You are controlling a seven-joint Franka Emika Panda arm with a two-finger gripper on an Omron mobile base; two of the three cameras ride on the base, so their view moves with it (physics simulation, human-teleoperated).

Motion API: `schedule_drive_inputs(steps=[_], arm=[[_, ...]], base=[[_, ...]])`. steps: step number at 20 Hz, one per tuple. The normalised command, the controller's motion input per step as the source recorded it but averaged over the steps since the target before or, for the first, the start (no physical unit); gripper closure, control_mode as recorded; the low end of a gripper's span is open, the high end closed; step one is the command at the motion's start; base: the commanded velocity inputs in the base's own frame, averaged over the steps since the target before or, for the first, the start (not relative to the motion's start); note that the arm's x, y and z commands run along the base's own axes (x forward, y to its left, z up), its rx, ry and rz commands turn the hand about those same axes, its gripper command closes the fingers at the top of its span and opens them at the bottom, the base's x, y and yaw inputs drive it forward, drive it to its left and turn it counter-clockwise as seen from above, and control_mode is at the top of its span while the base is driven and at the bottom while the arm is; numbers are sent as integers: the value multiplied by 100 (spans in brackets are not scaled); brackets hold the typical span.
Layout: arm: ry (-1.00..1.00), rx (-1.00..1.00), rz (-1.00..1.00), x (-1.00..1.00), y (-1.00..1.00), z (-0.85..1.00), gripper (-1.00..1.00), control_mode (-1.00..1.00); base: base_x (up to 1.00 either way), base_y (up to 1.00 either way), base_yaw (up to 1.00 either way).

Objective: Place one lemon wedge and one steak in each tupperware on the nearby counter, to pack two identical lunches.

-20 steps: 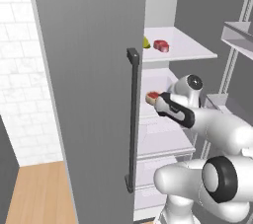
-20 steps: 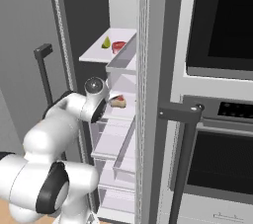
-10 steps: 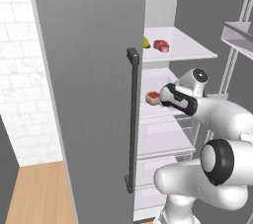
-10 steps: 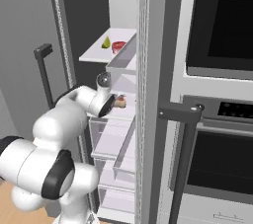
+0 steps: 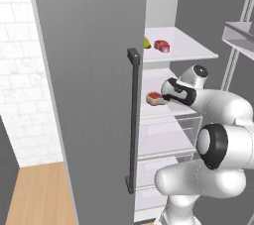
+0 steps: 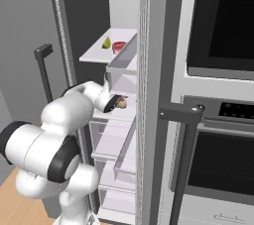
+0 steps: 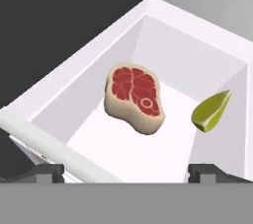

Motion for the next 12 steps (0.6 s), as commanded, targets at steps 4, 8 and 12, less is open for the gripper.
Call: schedule_drive_inputs(steps=[4,8,12], arm=[[0,0,0,17,-2,-24,-100,-100],[1,0,0,33,0,-26,-100,-100],[1,0,0,33,0,-28,-100,-100]], base=[[0,0,0],[0,0,0],[0,0,0]])
